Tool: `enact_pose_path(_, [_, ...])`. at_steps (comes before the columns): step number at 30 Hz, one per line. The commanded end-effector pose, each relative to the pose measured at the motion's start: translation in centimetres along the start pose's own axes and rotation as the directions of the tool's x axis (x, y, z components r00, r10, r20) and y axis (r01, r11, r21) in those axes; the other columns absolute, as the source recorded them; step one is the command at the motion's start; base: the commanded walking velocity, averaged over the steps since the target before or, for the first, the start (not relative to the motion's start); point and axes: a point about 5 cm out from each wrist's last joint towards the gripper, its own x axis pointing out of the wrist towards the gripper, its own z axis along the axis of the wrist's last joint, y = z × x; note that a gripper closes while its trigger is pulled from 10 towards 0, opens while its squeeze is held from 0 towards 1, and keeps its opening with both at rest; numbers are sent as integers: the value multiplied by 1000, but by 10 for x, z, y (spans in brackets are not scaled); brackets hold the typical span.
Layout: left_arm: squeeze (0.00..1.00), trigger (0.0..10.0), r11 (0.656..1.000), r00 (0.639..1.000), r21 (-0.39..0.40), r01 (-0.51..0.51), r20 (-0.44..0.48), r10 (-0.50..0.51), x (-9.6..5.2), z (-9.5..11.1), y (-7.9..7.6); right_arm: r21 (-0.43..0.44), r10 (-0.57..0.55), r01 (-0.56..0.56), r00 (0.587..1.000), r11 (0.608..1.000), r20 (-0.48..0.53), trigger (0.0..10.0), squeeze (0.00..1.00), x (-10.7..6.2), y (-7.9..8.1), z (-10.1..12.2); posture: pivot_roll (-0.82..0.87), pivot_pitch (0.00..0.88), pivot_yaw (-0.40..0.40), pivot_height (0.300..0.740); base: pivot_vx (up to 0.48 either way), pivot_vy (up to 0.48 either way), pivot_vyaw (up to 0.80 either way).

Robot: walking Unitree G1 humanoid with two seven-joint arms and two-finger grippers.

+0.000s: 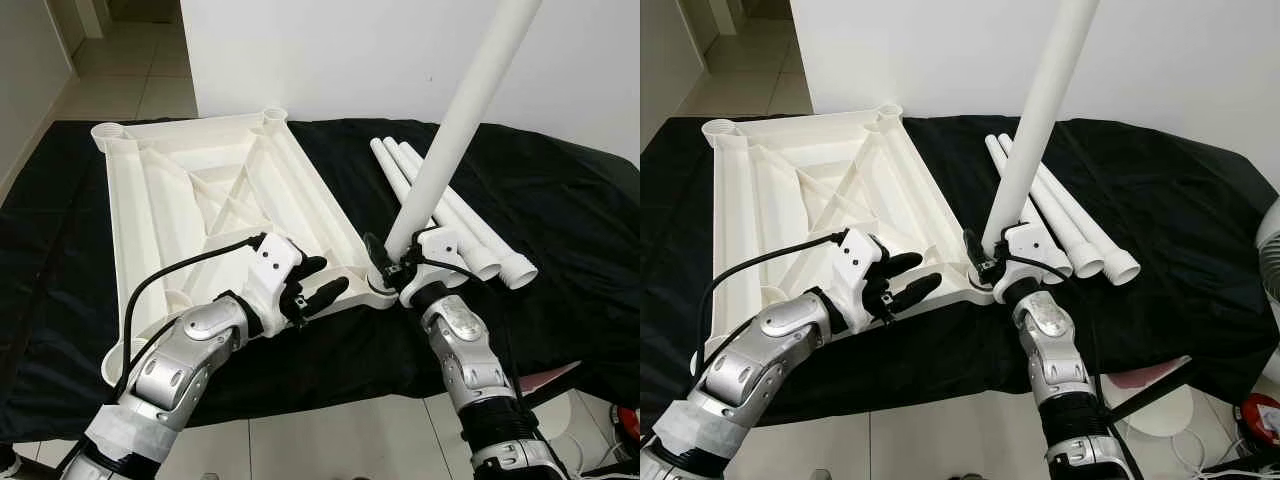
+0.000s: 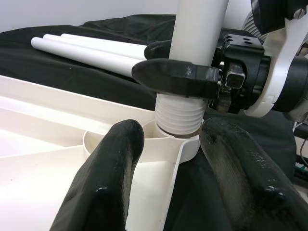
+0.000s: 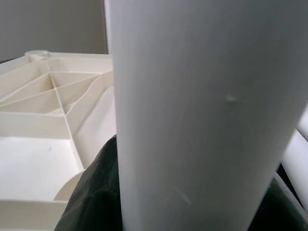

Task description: Building children table

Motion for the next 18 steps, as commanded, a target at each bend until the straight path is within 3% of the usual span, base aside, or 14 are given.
enact_pose_path(1, [0, 10000, 985, 985, 15, 170, 6, -170, -1, 3, -10, -15, 12, -12, 999, 1000, -38, 10000, 0, -4, 0, -7, 81, 33, -70, 740, 0, 0, 0])
enact_pose_path(8, [0, 10000, 986, 986, 9, 165, -5, -165, -2, 2, -11, -61, 84, -90, 992, 994, -91, 10000, 0, -8, 0, -16, 76, 45, -70, 740, 0, 0, 0])
enact_pose_path(10, [0, 10000, 987, 987, 9, 158, 2, -158, -3, 5, -9, -85, 146, -157, 981, 984, -127, 10000, 0, -15, 0, -26, 81, 53, -72, 740, 0, 0, 0])
enact_pose_path(18, [0, 10000, 990, 990, 8, 144, 6, -144, -5, 6, -7, -119, 197, -215, 969, 969, -147, 10000, 0, -21, 2, -33, 83, 58, -72, 740, 0, 0, 0])
